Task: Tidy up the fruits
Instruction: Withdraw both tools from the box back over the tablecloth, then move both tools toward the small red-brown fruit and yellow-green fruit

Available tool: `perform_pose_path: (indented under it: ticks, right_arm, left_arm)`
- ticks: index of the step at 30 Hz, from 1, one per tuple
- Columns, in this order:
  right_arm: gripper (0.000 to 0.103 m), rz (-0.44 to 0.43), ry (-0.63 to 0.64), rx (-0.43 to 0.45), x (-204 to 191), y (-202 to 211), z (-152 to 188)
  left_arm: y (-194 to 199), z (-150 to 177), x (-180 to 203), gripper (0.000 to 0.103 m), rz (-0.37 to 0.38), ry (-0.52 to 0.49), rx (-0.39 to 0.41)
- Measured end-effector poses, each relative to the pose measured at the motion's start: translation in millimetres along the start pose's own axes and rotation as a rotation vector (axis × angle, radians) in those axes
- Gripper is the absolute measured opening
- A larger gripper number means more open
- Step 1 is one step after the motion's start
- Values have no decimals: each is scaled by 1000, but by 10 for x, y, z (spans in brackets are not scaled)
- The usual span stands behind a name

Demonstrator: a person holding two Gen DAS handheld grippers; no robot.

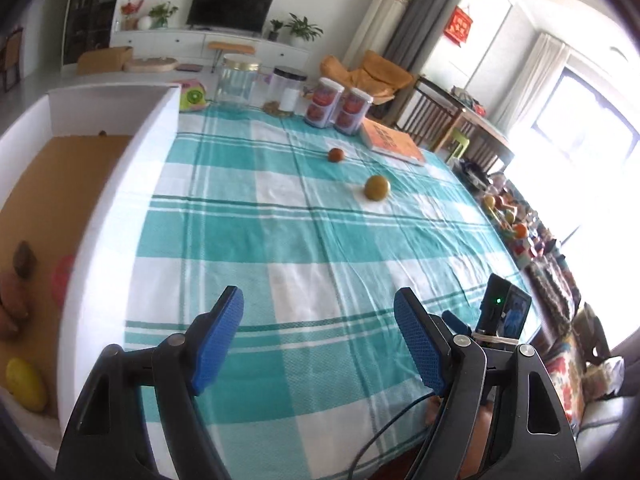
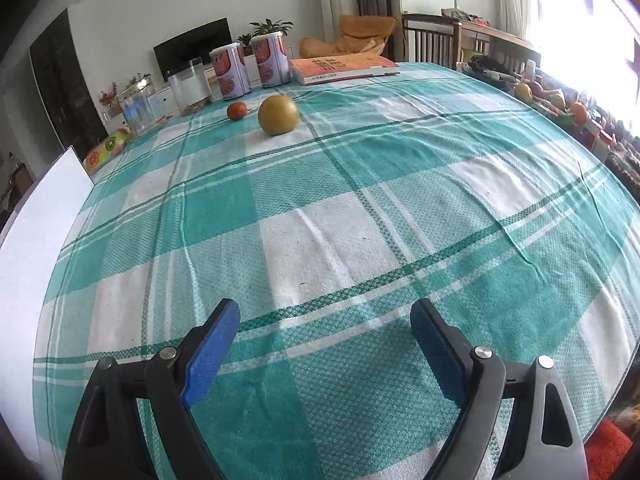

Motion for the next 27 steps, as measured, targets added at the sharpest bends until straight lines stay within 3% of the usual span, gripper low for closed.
perform_pose_path:
  ticks: [5,11,23,27]
  right_arm:
    - [87,29,-14,9,32,-3,23]
    - [88,32,-16,3,27,-24,42]
    - [91,50,12,-2,-27,-47,56]
    - [92,52,17,-4,-34,-54,56]
  left_arm:
    - [-560,149,47,80,-73,-47,-46]
    - [-1032,238,-337,80,-177,-17,-88]
    - [-1252,306,-522,80,-256,-119,-83]
    - [-1267,318,-502,84,-253,-143,-94]
Point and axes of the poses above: each gripper's, at about its wrist camera, not at the fingertips, and y roughly against the way its jaws point, x to its right, z to its underside, the point moved 5 cm from there along -y, roughly the way its jaws point, and after that the axes turned 12 degrees about z, right-handed, at the moved point
